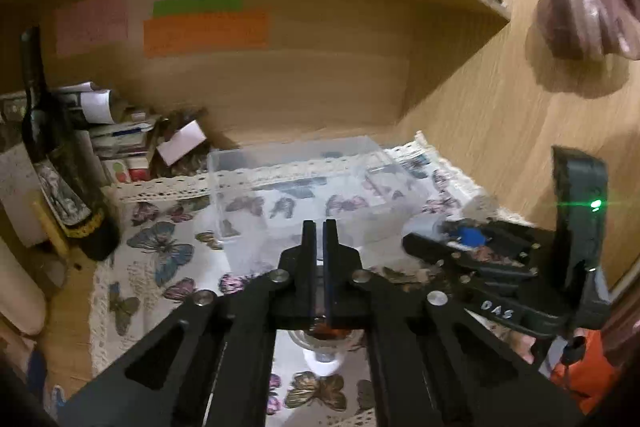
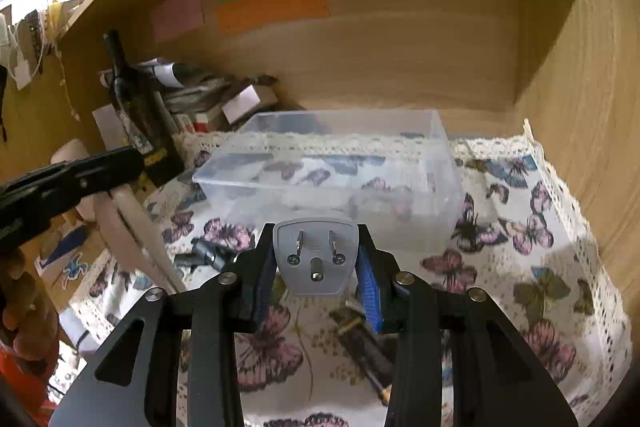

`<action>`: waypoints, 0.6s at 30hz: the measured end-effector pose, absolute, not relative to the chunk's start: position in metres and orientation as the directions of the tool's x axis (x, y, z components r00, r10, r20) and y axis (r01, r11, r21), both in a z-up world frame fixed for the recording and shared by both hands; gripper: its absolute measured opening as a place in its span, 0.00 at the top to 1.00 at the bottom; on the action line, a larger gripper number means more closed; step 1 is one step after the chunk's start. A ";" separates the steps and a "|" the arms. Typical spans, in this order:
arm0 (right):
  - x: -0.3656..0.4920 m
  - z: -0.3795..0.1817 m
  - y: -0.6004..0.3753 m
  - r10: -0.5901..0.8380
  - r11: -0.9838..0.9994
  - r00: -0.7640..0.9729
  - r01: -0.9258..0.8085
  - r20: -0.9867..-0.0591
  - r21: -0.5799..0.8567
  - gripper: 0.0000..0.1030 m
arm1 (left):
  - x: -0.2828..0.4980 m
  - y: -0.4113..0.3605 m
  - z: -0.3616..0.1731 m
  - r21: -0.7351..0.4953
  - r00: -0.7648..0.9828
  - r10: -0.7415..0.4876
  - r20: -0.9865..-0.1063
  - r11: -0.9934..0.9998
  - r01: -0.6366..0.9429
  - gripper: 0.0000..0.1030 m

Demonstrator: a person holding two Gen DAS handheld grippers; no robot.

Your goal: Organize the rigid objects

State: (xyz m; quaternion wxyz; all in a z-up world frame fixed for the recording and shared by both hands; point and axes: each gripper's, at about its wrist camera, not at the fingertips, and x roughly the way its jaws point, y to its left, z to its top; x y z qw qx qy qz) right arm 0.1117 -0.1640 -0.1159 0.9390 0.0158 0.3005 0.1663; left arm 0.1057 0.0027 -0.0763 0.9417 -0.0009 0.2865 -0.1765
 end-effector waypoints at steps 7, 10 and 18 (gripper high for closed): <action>0.121 -0.122 -0.167 0.343 0.936 0.737 -0.316 -0.583 0.152 0.67 | 0.109 0.020 -0.085 -0.181 0.770 -0.379 -0.514 0.925 0.335 0.38; 0.121 -0.123 -0.170 0.336 0.940 0.737 -0.305 -0.586 0.155 0.67 | 0.109 0.021 -0.092 -0.273 0.721 -0.470 -0.509 0.883 0.383 0.29; 0.119 -0.123 -0.170 0.360 0.931 0.721 -0.322 -0.592 0.174 0.67 | 0.106 0.002 -0.092 -0.217 0.732 -0.435 -0.525 0.900 0.379 0.22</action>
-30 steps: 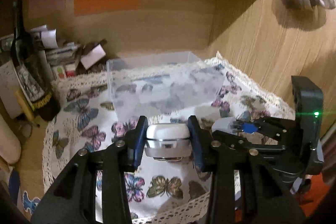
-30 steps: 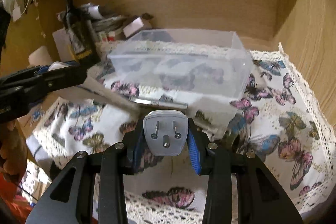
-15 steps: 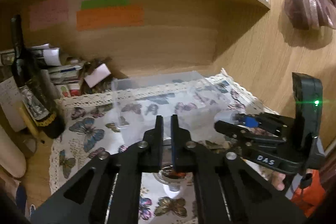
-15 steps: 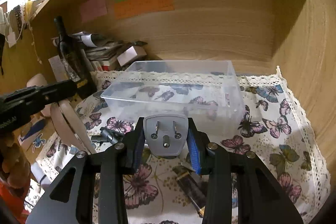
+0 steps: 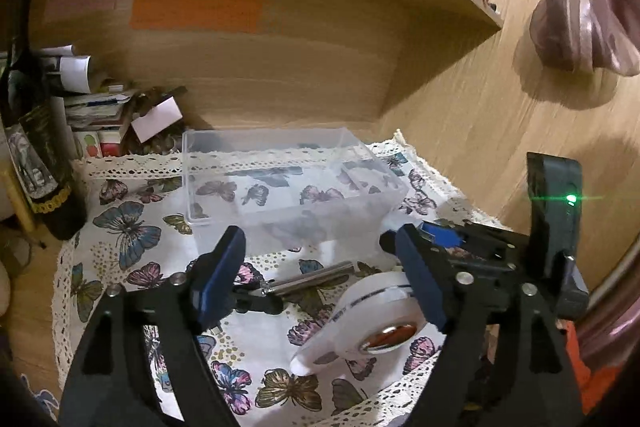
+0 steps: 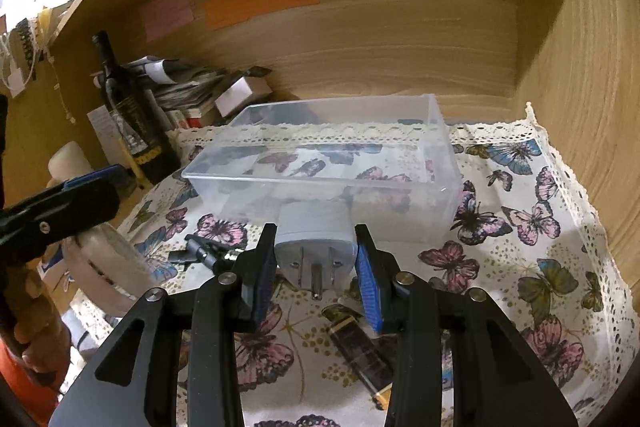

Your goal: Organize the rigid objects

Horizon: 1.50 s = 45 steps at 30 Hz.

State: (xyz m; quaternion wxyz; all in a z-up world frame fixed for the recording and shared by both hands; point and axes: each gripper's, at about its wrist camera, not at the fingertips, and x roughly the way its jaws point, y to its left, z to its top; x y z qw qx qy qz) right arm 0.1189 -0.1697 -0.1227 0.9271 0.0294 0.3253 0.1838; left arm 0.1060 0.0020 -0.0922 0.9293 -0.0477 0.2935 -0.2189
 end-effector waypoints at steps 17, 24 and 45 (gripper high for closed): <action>0.100 -0.147 -0.210 0.260 0.966 0.719 -0.196 -0.644 0.171 0.67 | 0.152 -0.079 -0.141 -0.138 0.575 -0.403 -0.712 0.883 0.448 0.24; 0.099 -0.142 -0.239 0.200 0.979 0.747 -0.121 -0.634 0.166 0.67 | 0.151 -0.082 -0.166 -0.147 0.460 -0.406 -0.789 0.853 0.500 0.27; 0.095 -0.140 -0.226 0.229 0.973 0.749 -0.162 -0.622 0.163 0.67 | 0.125 -0.101 -0.192 -0.114 0.372 -0.384 -0.845 0.810 0.576 0.64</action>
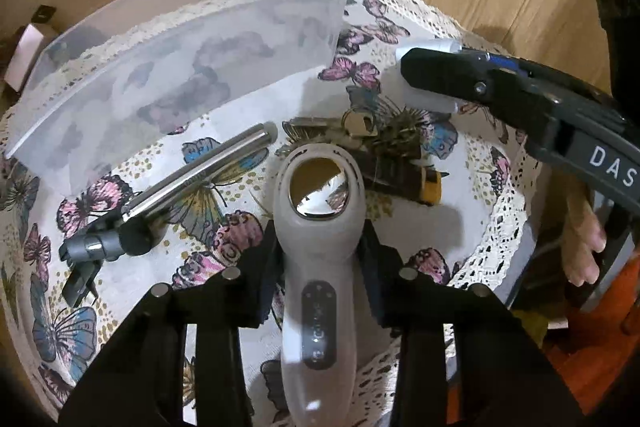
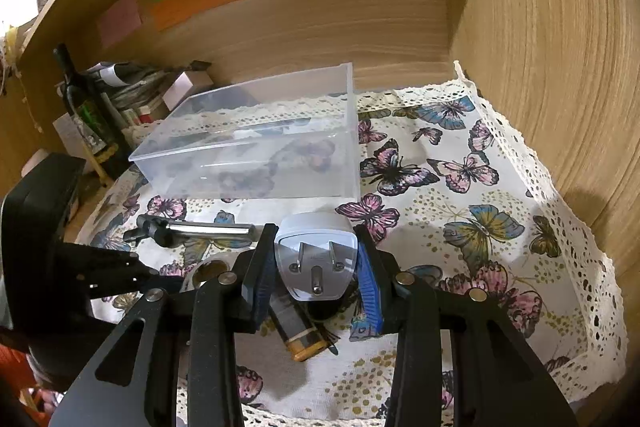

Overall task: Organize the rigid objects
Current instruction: 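Carry the facial device into the clear box with the left gripper and release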

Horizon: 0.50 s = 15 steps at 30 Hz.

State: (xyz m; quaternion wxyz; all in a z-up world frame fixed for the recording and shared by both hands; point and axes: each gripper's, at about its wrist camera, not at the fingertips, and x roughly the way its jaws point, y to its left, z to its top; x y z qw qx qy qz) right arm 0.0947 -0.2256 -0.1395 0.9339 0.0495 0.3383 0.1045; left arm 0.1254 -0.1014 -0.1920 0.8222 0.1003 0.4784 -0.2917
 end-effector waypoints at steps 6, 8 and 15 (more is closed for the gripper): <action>0.097 -0.132 -0.216 0.242 0.970 0.759 -0.192 -0.604 0.147 0.67 | 0.114 -0.073 -0.158 -0.109 0.503 -0.390 -0.771 0.859 0.499 0.64; 0.099 -0.129 -0.212 0.252 0.968 0.763 -0.205 -0.595 0.147 0.67 | 0.112 -0.058 -0.143 -0.112 0.556 -0.381 -0.738 0.882 0.457 0.64; 0.104 -0.113 -0.193 0.280 0.959 0.781 -0.257 -0.559 0.121 0.67 | 0.109 -0.021 -0.101 -0.119 0.685 -0.354 -0.637 0.923 0.366 0.64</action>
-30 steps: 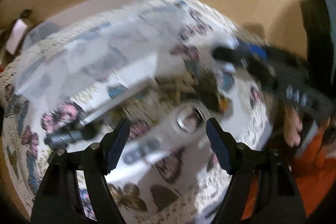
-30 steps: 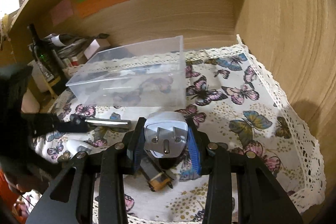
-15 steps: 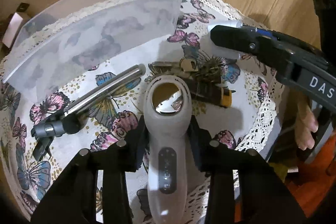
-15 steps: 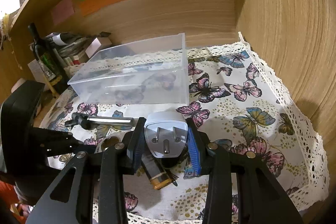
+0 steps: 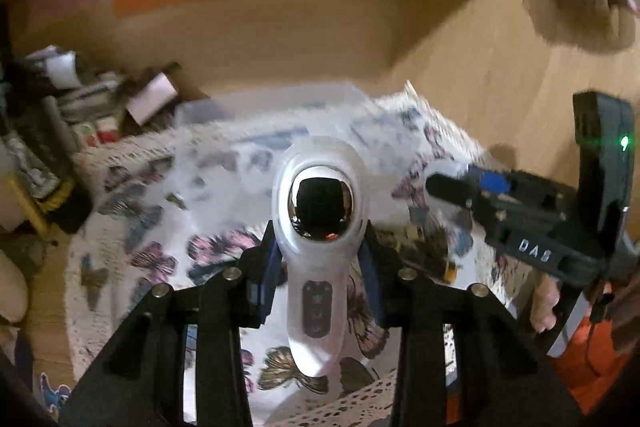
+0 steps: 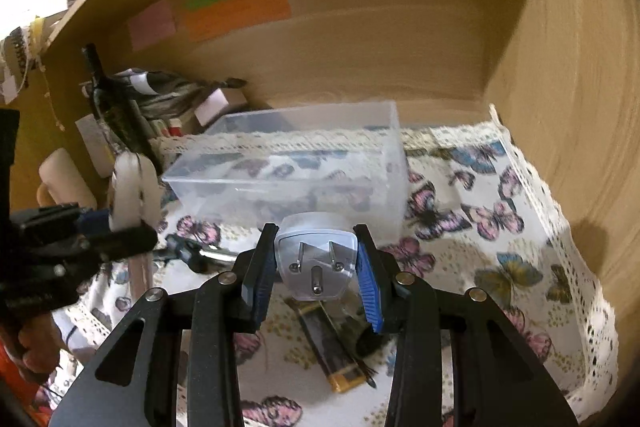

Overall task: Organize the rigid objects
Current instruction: 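Carry the facial device into the clear box with the left gripper and release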

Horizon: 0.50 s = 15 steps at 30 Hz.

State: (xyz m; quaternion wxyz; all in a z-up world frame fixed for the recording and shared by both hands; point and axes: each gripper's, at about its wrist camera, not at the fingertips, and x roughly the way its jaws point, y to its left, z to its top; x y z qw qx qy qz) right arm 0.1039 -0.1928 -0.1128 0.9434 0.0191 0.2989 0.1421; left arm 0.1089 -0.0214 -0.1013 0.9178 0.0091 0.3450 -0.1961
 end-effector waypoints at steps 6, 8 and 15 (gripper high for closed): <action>0.106 -0.098 -0.182 0.303 0.951 0.801 -0.291 -0.516 0.105 0.67 | 0.112 -0.001 -0.068 -0.147 0.746 -0.356 -0.563 0.931 0.334 0.64; 0.111 -0.091 -0.179 0.310 0.948 0.811 -0.305 -0.497 0.093 0.67 | 0.115 0.004 -0.057 -0.149 0.766 -0.356 -0.536 0.932 0.330 0.64; 0.130 -0.075 -0.175 0.302 0.949 0.827 -0.309 -0.475 0.064 0.67 | 0.152 0.011 -0.034 -0.152 0.790 -0.335 -0.513 0.942 0.300 0.64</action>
